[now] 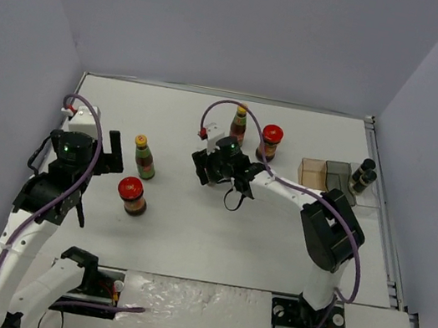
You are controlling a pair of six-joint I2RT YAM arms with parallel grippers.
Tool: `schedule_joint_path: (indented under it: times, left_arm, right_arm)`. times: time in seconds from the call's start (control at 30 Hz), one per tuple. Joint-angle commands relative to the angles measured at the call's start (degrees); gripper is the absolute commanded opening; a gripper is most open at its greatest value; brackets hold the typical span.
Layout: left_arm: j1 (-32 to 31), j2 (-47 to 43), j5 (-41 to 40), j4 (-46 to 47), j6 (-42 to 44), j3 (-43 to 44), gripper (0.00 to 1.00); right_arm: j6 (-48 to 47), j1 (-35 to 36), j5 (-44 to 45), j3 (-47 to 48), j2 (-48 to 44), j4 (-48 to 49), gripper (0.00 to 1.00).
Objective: Organize the condiment bottles
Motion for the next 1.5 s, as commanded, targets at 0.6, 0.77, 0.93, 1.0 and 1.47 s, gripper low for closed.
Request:
schedule_joint_path:
  times: [0.6, 0.77, 0.93, 1.0, 1.47]
  left_arm:
    - [0.98, -4.32, -2.71, 3.79, 0.84, -1.5, 0.97]
    - [-0.18, -4.8, -3.8, 3.72, 1.07, -1.51, 0.97]
    - [-1.75, -4.98, -4.89, 3.53, 1.26, -1.58, 0.97]
    - [-2.19, -4.69, -5.09, 3.52, 1.35, -1.5, 0.97]
    - [-2.78, -0.56, -5.76, 3.74, 1.0, -1.32, 0.97]
  right_arm:
    - [15.97, -21.94, 22.78, -15.29, -37.17, -10.41, 0.0]
    - [17.63, -37.26, 20.74, -15.21, -38.91, -12.82, 0.0]
    - [17.13, -46.91, 21.26, -14.09, -36.11, -12.45, 0.0]
    - [16.59, -49.2, 22.97, -13.86, -34.67, -11.6, 0.0]
    - [14.68, -56.72, 23.21, -15.83, -29.28, -2.57, 0.0]
